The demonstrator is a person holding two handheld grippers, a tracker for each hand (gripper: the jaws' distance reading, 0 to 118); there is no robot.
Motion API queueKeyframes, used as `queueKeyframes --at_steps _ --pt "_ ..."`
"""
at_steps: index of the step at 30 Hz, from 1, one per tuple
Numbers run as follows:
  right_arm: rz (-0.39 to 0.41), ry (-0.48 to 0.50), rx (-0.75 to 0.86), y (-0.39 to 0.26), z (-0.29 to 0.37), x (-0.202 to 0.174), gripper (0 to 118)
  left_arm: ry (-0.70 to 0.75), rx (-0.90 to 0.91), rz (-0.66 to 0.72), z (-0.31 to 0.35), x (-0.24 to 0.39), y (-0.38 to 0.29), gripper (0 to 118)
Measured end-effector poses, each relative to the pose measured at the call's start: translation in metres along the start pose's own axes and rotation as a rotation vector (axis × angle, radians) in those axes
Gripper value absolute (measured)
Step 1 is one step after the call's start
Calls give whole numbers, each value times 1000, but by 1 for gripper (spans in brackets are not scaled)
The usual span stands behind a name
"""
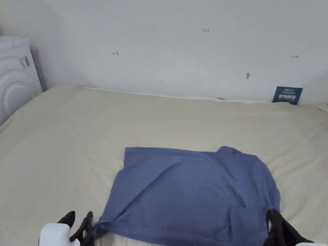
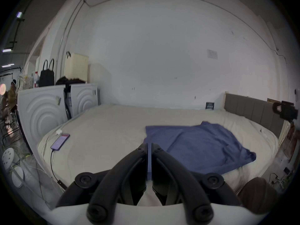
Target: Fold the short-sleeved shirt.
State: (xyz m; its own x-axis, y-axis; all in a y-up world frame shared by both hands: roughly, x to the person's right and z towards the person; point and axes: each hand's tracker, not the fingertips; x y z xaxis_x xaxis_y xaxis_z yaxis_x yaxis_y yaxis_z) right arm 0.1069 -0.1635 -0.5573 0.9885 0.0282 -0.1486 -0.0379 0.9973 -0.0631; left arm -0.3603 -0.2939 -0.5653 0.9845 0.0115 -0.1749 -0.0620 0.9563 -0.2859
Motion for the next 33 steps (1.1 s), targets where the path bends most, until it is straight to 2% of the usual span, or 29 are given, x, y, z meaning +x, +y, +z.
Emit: queueKeyframes --at_steps 1,2,3,5,8,13,14,15,17,18,20,23,24,26,27,28,30,32,33 --pt "0 -4 -9 -2 0 2 0 -21 -67 14 -12 -6 -9 90" --pt "-2 -8 -16 -2 -1 4 0 -25 -128 26 -23 -9 -18 112" --pt "-2 -11 -18 -3 -1 6 0 -42 -109 95 -30 -9 -27 118" --pt "-4 -16 -28 -3 -2 11 0 -48 -242 60 -51 -22 -43 118" --pt "10 -36 -34 -2 -4 19 0 -67 -312 -6 -76 -21 -60 118" --pt "35 -66 -60 -3 -2 33 0 -69 -345 -14 -105 -17 -85 117" --pt "37 -75 -68 -4 -2 36 0 -48 -341 -30 -109 -18 -87 114" --pt "36 -81 -77 -4 -1 38 0 -38 -351 -50 -112 -20 -87 103" --pt "48 -89 -92 -7 1 43 0 -58 -332 -47 -122 -29 -94 11" --pt "63 -98 -98 -10 2 45 0 -65 -318 -48 -125 -29 -92 6" --pt "95 -121 -134 -17 -1 50 0 -140 -345 8 -122 -19 -90 6" --pt "85 -137 -166 -30 -5 61 4 -93 -309 -15 -111 -18 -91 6" --pt "87 -148 -170 -35 -6 64 18 -98 -296 -2 -104 -13 -83 6" --pt "95 -161 -215 -51 -13 74 93 -92 -240 24 -90 -8 -76 6" --pt "95 -164 -287 -59 -22 80 116 -92 -230 33 -85 -6 -73 6" --pt "80 -156 -381 -70 -34 87 118 -91 -205 39 -85 -10 -71 5" --pt "39 -148 -391 -94 -45 99 118 -92 -195 40 -76 -7 -66 5" --pt "-87 -72 -457 -108 -62 115 118 -99 -184 63 -73 -7 -63 5" --pt "-109 -62 -472 -115 -68 120 118 -105 -182 71 -72 -7 -62 5"
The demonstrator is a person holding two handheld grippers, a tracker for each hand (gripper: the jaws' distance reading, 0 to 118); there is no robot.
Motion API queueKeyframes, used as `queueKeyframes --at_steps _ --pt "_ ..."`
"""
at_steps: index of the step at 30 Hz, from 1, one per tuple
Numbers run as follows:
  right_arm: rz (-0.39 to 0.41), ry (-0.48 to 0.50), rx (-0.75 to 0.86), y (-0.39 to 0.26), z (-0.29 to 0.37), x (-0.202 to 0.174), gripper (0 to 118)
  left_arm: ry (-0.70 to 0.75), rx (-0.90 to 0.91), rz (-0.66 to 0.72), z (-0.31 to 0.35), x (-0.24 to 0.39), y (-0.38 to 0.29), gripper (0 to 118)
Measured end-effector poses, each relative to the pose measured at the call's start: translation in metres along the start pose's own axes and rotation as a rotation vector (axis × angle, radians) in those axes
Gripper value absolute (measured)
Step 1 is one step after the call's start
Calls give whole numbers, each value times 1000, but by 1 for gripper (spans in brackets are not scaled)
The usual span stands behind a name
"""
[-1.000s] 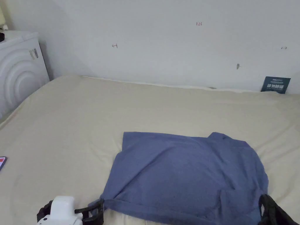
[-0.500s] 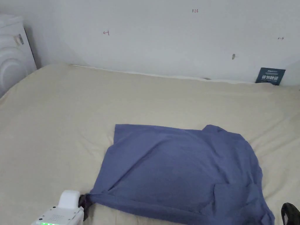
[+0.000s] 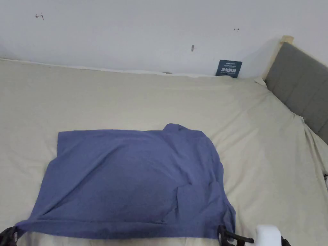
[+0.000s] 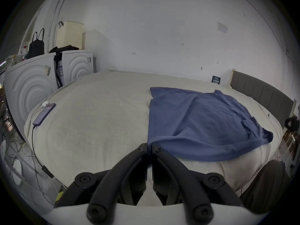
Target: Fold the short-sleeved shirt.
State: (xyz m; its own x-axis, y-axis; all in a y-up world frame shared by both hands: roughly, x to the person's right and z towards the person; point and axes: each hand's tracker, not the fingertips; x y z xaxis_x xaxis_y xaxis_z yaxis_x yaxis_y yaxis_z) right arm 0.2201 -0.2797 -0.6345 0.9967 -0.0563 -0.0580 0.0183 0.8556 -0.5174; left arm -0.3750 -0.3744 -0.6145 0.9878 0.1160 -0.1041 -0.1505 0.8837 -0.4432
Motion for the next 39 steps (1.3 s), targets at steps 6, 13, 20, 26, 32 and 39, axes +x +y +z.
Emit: queueKeyframes --at_steps 6,13,20,26,32,39 --pt "32 -14 -146 -11 -56 14 92 11 3 6 2 -3 7 5" --pt "43 -33 -92 -14 -41 11 6 18 -30 -15 3 -8 5 4" --pt "90 -39 15 8 -5 -7 6 -2 -42 -26 4 -5 0 1" --pt "103 -42 87 21 15 -13 6 -24 -27 -1 20 -6 0 0" --pt "99 -48 183 38 50 -19 6 -28 49 36 39 -9 10 0" --pt "46 -70 178 32 82 -14 6 -6 91 98 82 -10 11 0"
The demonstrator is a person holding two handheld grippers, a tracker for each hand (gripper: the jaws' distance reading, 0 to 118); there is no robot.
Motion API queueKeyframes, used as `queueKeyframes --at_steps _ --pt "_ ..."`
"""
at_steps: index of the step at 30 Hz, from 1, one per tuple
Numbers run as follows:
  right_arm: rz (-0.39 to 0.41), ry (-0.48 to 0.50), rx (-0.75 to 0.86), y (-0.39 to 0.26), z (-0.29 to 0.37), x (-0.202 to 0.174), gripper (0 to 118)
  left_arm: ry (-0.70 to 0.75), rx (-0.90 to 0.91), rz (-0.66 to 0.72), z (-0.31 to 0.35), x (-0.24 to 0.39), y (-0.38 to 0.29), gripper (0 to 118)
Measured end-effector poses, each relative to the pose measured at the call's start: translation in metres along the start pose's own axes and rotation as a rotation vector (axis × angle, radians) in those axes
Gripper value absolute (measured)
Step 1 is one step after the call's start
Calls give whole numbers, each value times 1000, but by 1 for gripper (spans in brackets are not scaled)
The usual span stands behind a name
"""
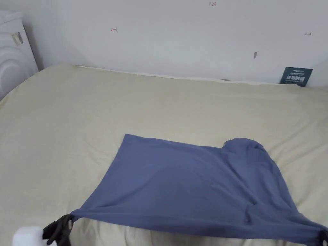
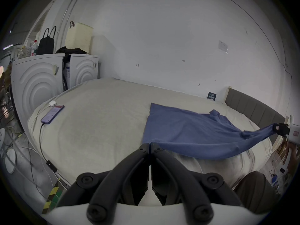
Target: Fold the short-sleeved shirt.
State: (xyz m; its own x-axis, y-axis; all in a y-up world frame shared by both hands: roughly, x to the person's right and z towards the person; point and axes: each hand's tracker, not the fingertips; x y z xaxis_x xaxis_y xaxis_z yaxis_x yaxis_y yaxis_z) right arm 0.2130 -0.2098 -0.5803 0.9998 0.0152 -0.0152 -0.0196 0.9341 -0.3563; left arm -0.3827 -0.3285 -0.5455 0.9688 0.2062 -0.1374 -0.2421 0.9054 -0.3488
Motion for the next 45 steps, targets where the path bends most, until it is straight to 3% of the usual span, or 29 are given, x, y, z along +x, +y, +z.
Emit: queueKeyframes --at_steps 5,7,12,16,18,20,29,35,36,37,38,39,40,42,45 --pt "-52 -38 -94 -28 -9 2 6 37 -18 -17 10 8 -18 0" --pt "-81 -21 -60 -23 -15 3 6 39 -24 -3 1 9 -17 0" --pt "-8 -15 -29 5 -50 1 6 40 16 54 -42 16 12 0" --pt "26 8 -56 23 -97 4 6 55 -3 -49 -90 21 48 0" --pt "18 34 -65 30 -121 9 6 52 -19 -24 -119 26 60 0" --pt "65 16 -103 37 -151 11 6 59 -38 -31 -146 30 67 0" --pt "78 82 -325 47 -278 19 6 118 -223 -139 -241 28 66 0" --pt "97 96 -379 32 -308 16 10 148 -271 -165 -276 22 60 1" --pt "83 105 -377 30 -307 17 31 139 -255 -156 -273 24 60 7" --pt "83 63 -348 30 -297 13 86 135 -242 -159 -271 25 60 40" --pt "95 32 -282 30 -284 11 115 114 -224 -151 -265 27 60 84" --pt "91 40 -206 30 -270 11 117 96 -207 -141 -260 28 60 118" --pt "75 62 -53 32 -247 11 116 92 -198 -151 -250 30 59 116" --pt "-9 116 -66 40 -211 0 116 129 -110 -182 -214 36 74 118" --pt "48 26 102 42 -160 -20 116 111 15 -188 -173 49 71 118"
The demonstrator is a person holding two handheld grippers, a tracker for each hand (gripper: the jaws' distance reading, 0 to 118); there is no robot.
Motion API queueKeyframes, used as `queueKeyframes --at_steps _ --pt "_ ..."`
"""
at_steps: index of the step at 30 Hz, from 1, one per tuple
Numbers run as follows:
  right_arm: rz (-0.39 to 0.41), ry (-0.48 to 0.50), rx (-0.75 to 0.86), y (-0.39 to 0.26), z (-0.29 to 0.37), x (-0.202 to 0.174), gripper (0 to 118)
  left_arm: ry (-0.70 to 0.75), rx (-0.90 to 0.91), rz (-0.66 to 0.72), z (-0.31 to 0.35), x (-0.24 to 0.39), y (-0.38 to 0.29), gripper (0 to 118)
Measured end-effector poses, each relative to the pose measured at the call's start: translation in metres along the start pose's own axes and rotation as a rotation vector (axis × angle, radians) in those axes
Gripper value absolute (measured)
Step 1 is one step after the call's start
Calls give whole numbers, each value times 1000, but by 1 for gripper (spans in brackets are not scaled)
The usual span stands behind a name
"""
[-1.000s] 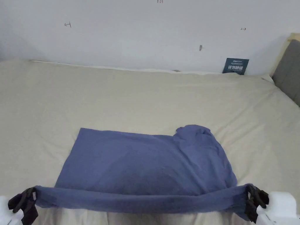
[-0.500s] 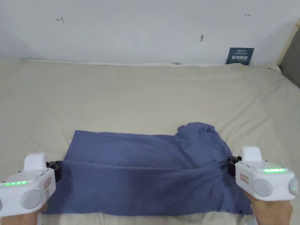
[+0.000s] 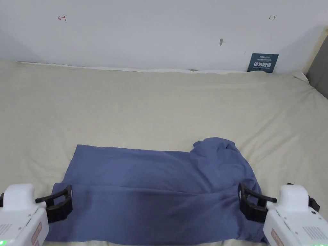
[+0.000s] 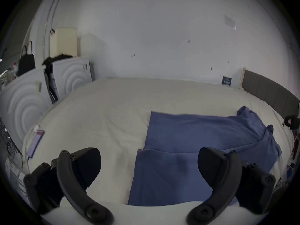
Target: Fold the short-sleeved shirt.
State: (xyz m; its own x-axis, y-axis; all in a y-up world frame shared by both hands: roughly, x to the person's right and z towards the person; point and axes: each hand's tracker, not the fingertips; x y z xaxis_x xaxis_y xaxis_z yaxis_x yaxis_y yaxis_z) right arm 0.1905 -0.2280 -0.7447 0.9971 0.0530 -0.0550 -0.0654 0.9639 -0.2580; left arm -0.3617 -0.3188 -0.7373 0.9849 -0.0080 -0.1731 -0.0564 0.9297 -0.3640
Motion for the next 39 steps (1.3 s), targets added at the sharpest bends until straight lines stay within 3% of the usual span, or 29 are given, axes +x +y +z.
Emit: queueKeyframes --at_steps 5,9,11,12,13,14,15,18,23,26,27,29,30,32,33,39 --pt "7 -3 175 14 84 -35 116 -23 161 7 98 22 19 118" --pt "6 18 206 22 130 -55 116 33 233 -62 151 23 17 117" --pt "7 75 226 22 149 -60 108 69 291 -115 173 21 15 111" --pt "-2 69 240 21 158 -62 91 62 292 -116 180 21 10 100" --pt "-1 55 243 21 164 -66 50 59 289 -119 186 21 7 61" --pt "0 54 242 21 168 -68 16 26 247 -3 190 26 -7 12" --pt "9 47 240 21 172 -69 0 13 244 -4 190 22 -10 0" --pt "12 64 235 23 179 -70 0 -7 216 -38 194 12 -13 0" --pt "-7 59 232 25 187 -67 0 52 139 18 175 -8 -17 0" --pt "-4 59 228 25 188 -65 0 -48 9 63 135 -21 -23 3" --pt "0 54 224 25 187 -63 0 -73 -38 66 121 -25 -26 13" --pt "1 51 214 23 184 -59 0 -46 -109 87 90 -31 -32 88" --pt "8 41 206 22 183 -58 0 -51 -173 100 76 -34 -36 114" --pt "35 7 188 22 179 -53 0 -51 -333 120 45 -36 -50 118" --pt "33 -3 185 22 178 -50 0 -13 -294 91 31 -39 -50 118" --pt "3 -51 161 23 172 -25 0 23 -510 -121 -18 -39 -89 118"
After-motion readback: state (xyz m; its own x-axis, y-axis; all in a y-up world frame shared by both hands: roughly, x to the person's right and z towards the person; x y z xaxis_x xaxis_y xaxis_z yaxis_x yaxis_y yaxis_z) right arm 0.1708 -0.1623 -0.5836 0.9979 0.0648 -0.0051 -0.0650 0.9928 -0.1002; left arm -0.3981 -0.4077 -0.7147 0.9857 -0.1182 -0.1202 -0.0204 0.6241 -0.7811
